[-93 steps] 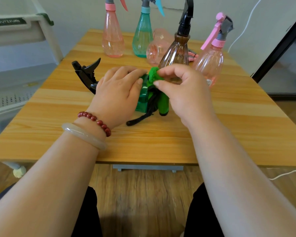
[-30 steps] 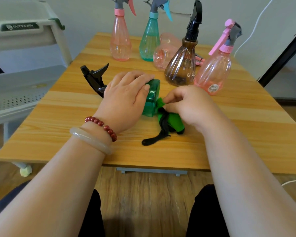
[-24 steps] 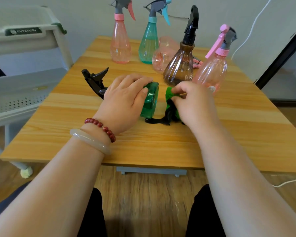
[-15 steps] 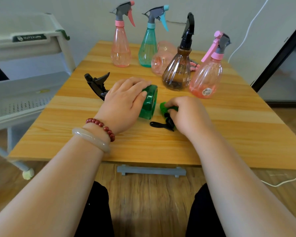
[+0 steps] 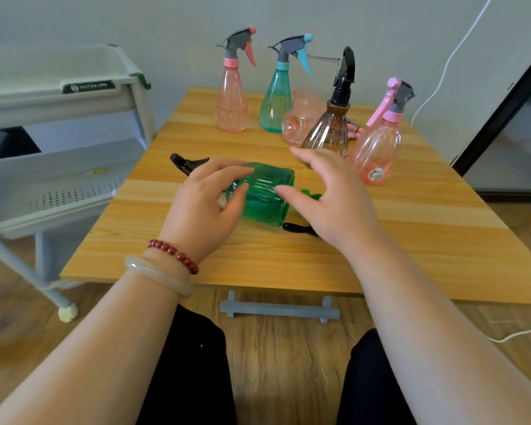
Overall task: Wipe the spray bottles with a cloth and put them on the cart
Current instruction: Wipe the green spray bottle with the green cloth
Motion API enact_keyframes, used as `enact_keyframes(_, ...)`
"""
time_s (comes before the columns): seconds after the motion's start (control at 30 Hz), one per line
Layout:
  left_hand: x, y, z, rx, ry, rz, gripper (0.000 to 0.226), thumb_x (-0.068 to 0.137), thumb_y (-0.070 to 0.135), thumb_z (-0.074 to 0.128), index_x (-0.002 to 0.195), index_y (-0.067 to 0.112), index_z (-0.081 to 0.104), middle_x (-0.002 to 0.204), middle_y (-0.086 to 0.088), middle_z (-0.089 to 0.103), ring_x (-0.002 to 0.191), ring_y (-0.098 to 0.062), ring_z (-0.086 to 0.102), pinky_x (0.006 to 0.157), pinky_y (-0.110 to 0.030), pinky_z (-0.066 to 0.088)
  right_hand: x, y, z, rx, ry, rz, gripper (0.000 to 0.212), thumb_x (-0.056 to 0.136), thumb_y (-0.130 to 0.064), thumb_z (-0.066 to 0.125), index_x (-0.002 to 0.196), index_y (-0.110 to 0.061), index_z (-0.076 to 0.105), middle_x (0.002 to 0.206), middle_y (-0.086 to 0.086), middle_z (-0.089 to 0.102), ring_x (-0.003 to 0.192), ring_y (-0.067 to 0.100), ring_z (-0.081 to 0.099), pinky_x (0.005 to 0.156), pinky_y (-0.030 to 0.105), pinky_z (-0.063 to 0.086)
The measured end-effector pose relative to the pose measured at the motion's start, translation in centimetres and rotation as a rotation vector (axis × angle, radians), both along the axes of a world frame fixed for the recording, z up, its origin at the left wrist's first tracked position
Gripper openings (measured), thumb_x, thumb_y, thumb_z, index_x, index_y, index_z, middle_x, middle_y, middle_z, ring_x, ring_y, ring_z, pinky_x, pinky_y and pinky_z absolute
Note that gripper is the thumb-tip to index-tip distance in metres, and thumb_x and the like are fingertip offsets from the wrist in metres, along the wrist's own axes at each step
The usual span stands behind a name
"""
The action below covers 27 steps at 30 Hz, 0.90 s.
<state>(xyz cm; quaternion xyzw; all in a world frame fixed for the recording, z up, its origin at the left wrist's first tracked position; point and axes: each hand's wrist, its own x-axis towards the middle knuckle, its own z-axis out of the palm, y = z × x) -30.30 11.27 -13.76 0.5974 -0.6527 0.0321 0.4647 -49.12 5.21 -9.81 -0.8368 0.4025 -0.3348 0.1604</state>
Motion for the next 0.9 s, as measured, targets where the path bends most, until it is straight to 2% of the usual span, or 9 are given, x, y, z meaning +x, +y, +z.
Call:
enact_keyframes(0.13,0.9,1.2,-0.2,0.005,0.019,0.108,0.023,0.095,0.011,0.061,0.115,0.009,0.071,0.112,-0.001,0.067,0.098,0.001,0.05,0.086,-0.006,0.039,2.4,0.1,0.9,0.156,0.222,0.072,0.097,0.076,-0.062,0.072,0.155,-0.03,0.026,0.16,-0.008,0.028,0.146,0.012,0.025,0.118,0.033,0.024)
enact_keyframes(0.2,0.6,1.9,-0.2,0.046,0.102,0.145,0.023,0.096,0.011,0.062,0.116,0.009,0.071,0.112,0.003,0.066,0.095,0.001,0.055,0.083,-0.006,0.044,3.1,0.2,0.9,0.289,0.268,0.088,0.105,0.072,-0.064,0.074,0.156,-0.031,0.021,0.16,-0.007,0.028,0.145,0.015,0.029,0.113,0.034,0.029)
enact_keyframes(0.3,-0.7,2.4,0.4,0.18,0.323,0.224,0.026,0.099,0.022,0.058,0.12,0.011,0.068,0.109,0.006,0.063,0.083,0.01,0.056,0.069,0.0,0.042,3.3,0.5,0.0,0.297,0.244,0.084,0.102,0.072,-0.061,0.075,0.155,-0.027,0.027,0.155,-0.004,0.038,0.139,0.017,0.039,0.107,0.032,0.036)
enact_keyframes(0.37,-1.1,2.2,0.8,0.341,0.477,0.256,0.038,0.098,0.039,0.055,0.129,0.017,0.06,0.113,0.005,0.065,0.088,-0.001,0.064,0.07,-0.01,0.049,3.4,1.1,-0.5,0.244,0.198,0.07,0.099,0.074,-0.06,0.075,0.154,-0.025,0.029,0.152,-0.004,0.042,0.137,0.015,0.042,0.103,0.026,0.035)
enact_keyframes(0.47,-1.2,0.8,1.0,0.538,0.682,0.221,0.071,0.088,0.065,0.054,0.14,0.018,0.05,0.121,-0.002,0.065,0.1,-0.021,0.069,0.089,-0.04,0.057,3.3,1.5,-1.3,0.193,0.116,0.054,0.096,0.074,-0.056,0.077,0.153,-0.024,0.031,0.153,-0.006,0.041,0.139,0.011,0.038,0.1,0.018,0.028)
enact_keyframes(0.57,-1.6,-0.5,1.7,0.596,0.785,0.214,0.078,0.078,0.075,0.056,0.126,0.013,0.06,0.113,-0.003,0.068,0.1,-0.021,0.066,0.092,-0.042,0.055,3.2,2.0,-2.0,0.109,0.082,0.071,0.097,0.075,-0.05,0.079,0.153,-0.02,0.03,0.156,-0.006,0.037,0.142,0.007,0.031,0.104,0.009,0.016)
enact_keyframes(0.67,-2.3,-1.5,2.6,0.569,0.891,0.213,0.071,0.077,0.068,0.068,0.118,0.011,0.058,0.105,0.0,0.066,0.094,-0.017,0.065,0.088,-0.039,0.056,3.3,1.9,-2.7,0.07,0.043,0.104,0.099,0.077,-0.045,0.08,0.155,-0.019,0.024,0.16,-0.005,0.029,0.146,0.006,0.022,0.116,0.015,0.014)
enact_keyframes(0.8,-1.6,-2.8,2.8,0.382,0.754,0.162,0.068,0.072,0.056,0.081,0.123,0.017,0.058,0.113,0.003,0.067,0.1,-0.014,0.067,0.089,-0.036,0.058,3.0,1.0,-2.7,0.089,0.095,0.157,0.104,0.081,-0.042,0.077,0.157,-0.023,0.01,0.164,-0.012,0.01,0.149,-0.001,0.004,0.115,0.011,0.003)
enact_keyframes(0.9,-0.4,-3.4,2.7,0.347,0.442,0.172,0.089,0.073,0.046,0.083,0.146,0.018,0.041,0.135,0.003,0.046,0.119,-0.011,0.049,0.102,-0.02,0.037,2.4,0.1,-2.7,0.059,0.221,0.099,0.101,0.082,-0.05,0.072,0.157,-0.022,0.011,0.164,-0.007,0.012,0.151,0.006,0.004,0.119,0.02,0.004)
